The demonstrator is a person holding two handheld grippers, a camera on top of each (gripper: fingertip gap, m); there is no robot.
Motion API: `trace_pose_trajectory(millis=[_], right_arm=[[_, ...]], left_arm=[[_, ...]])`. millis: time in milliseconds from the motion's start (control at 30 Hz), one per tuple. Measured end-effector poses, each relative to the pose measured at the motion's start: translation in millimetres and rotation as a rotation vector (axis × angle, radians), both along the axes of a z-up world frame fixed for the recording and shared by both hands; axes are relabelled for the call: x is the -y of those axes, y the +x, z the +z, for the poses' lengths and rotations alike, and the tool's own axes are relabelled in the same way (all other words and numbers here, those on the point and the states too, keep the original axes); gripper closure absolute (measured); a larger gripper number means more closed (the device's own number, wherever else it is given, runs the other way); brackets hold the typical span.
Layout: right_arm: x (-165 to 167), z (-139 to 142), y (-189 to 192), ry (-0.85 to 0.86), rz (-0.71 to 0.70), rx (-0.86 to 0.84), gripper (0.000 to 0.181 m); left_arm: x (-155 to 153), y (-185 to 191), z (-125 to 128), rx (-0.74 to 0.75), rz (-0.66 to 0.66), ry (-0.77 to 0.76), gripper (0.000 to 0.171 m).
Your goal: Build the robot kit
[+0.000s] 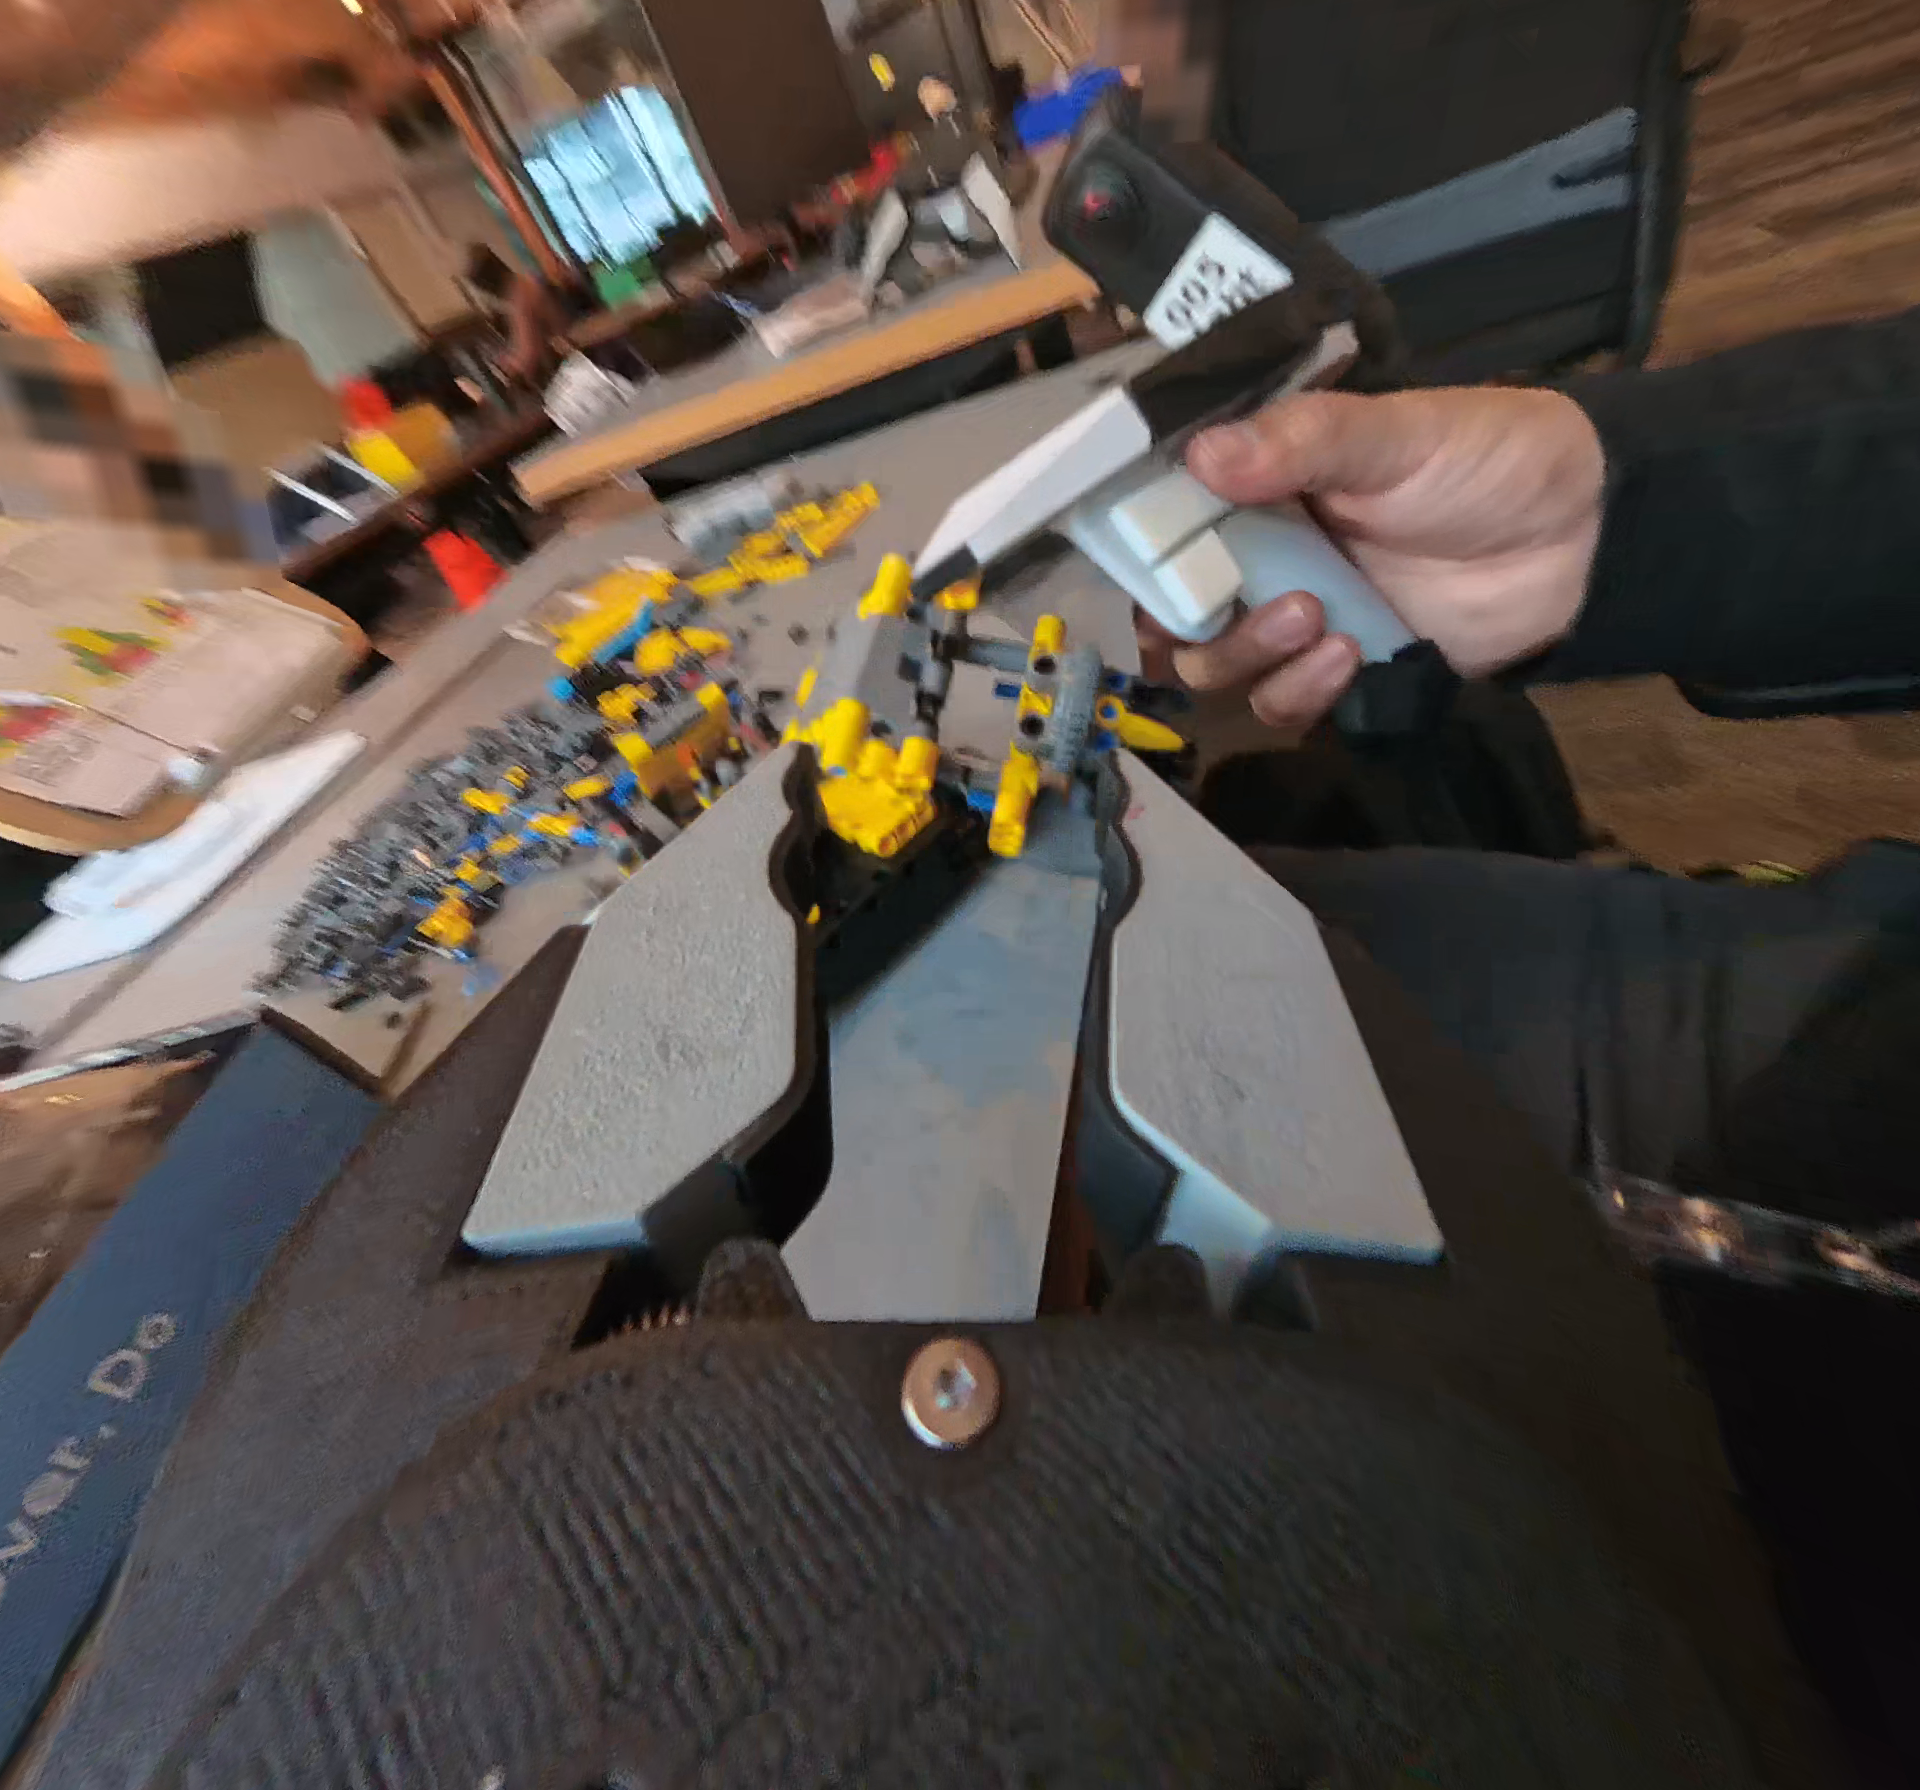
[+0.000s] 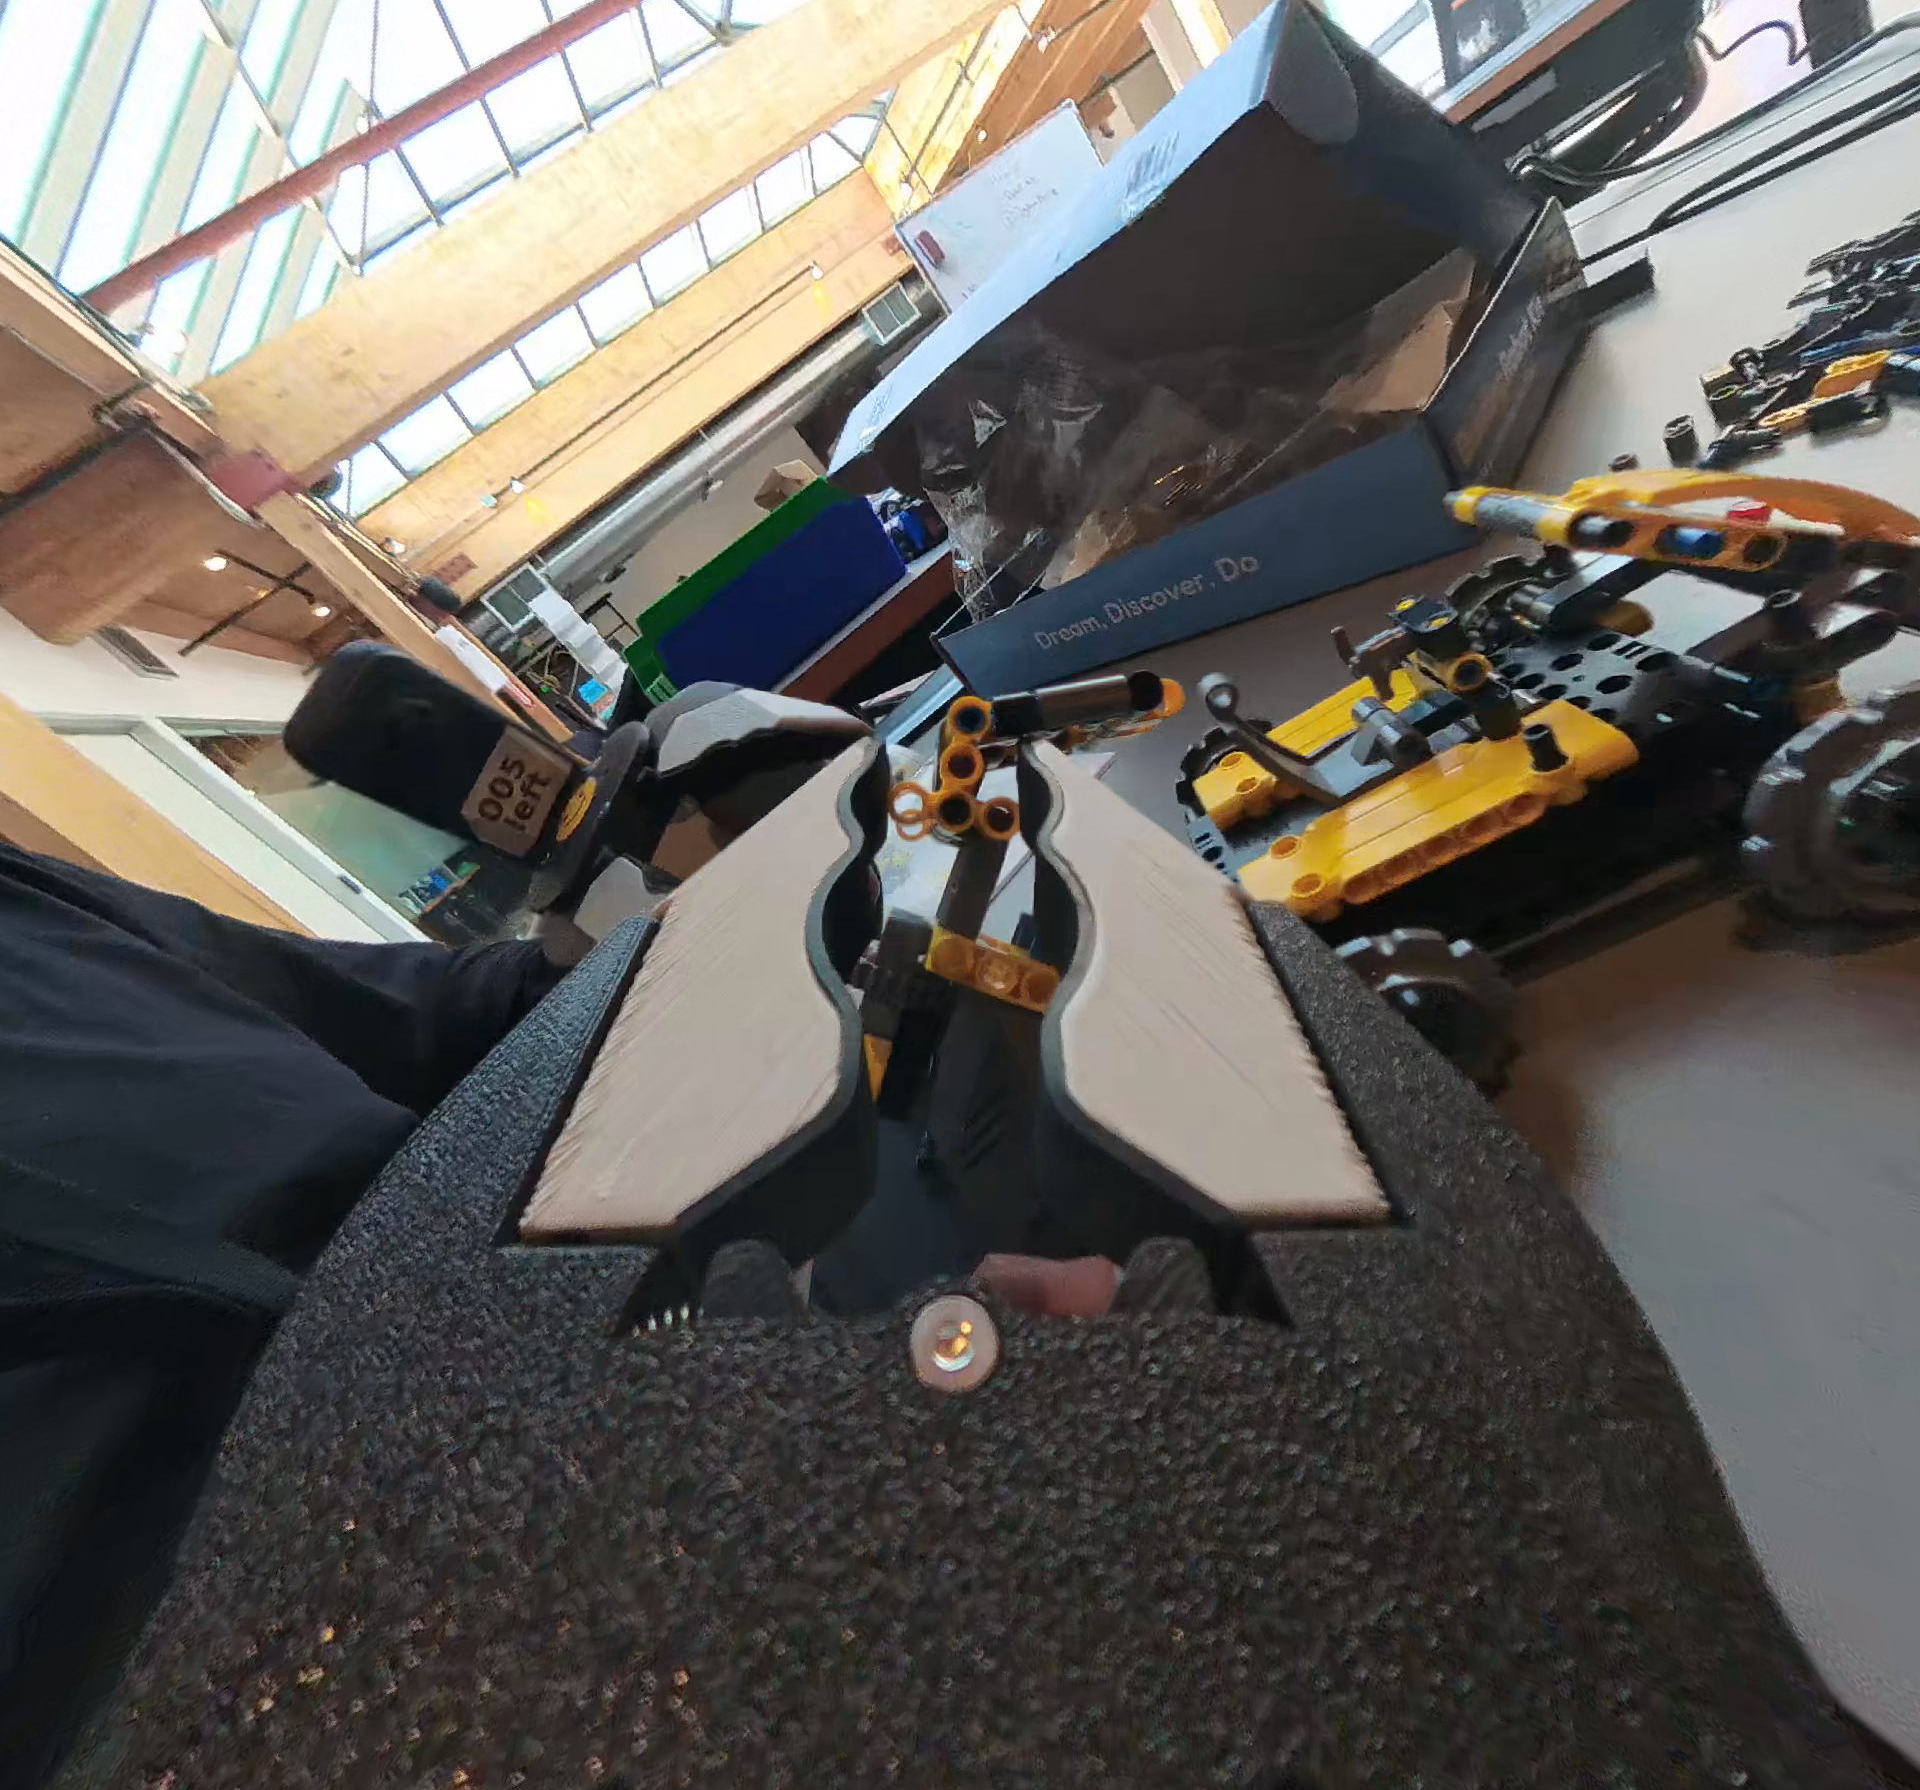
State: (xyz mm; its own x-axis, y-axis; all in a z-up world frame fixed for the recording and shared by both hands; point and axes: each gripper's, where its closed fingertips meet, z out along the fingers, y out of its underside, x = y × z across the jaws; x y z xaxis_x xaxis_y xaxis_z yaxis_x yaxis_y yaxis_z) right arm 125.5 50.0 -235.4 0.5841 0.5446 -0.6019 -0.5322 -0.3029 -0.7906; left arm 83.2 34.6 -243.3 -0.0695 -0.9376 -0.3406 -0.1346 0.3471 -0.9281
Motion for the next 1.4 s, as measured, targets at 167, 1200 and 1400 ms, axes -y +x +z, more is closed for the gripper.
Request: trace_pose_trajectory(millis=[167,1200,1400], right_arm=[[-8,16,13,0.018,0.037,-0.164,0.159],[3,-7,-28,0.259,-0.062,0.688,0.137],[-2,-27,-29,0.287,-0.138,0.924,0.145]], left_arm=[[-16,-2,-27,-0.255,-0.086,-0.253,0.115],[-38,5,-18,-0.206,-0.377,-0.298,0.143],[-39,7,-30,-0.297,-0.478,-0.328,0.143]])
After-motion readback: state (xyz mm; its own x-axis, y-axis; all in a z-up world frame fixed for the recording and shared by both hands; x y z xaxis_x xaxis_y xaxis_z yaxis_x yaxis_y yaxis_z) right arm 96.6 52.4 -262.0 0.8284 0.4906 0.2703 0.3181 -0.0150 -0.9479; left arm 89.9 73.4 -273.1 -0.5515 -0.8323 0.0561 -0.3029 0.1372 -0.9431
